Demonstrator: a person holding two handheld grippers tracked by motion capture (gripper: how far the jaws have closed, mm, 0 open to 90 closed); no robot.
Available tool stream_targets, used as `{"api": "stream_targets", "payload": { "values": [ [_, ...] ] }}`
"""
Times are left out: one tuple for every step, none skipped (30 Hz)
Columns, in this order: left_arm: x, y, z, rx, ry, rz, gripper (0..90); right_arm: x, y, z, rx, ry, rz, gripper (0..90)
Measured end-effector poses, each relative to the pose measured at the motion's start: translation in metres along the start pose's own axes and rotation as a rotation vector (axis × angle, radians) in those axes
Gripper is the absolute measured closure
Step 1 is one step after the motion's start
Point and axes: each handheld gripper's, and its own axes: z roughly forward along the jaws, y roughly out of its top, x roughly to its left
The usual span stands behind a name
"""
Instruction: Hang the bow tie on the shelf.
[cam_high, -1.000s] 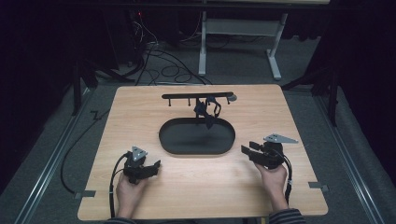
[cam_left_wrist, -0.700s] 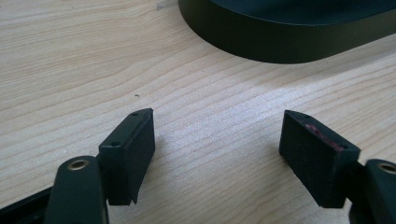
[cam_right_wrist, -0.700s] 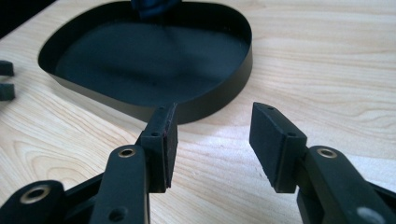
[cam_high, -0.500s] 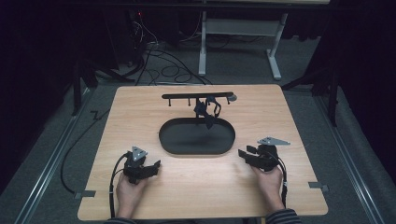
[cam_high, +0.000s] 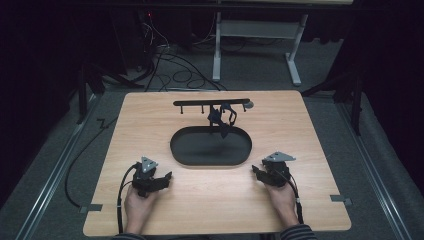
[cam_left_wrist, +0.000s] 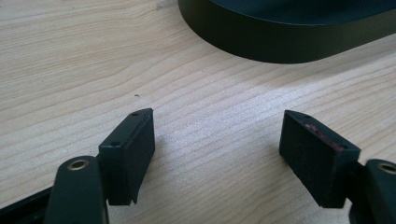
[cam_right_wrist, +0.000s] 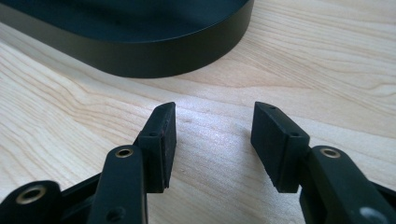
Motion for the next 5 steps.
{"api": "stream_targets", "payload": {
  "values": [
    [0.0000, 0.0000, 0.0000, 0.000, 0.000, 0.001, 27.4, 0.0004, 0.0002, 0.0003, -0.001, -0.003, -0.001, 51.0],
    [0.0000, 0.0000, 0.0000, 0.000, 0.000, 0.000, 27.4, 0.0003, 0.0003, 0.0002, 0.000, -0.002, 0.001, 50.9],
    [0.0000, 0.0000, 0.0000, 0.000, 0.000, 0.001, 27.4, 0.0002, 0.0002, 0.0003, 0.000, 0.000, 0.000, 50.2],
    [0.0000, 0.0000, 0.0000, 0.000, 0.000, 0.000, 27.4, 0.0004, 0.0002, 0.0004, 0.000, 0.000, -0.002, 50.1],
    [0.0000, 0.0000, 0.0000, 0.000, 0.000, 0.000, 27.4, 0.0003, 0.0003, 0.0003, 0.001, 0.003, 0.000, 49.6]
  ]
}}
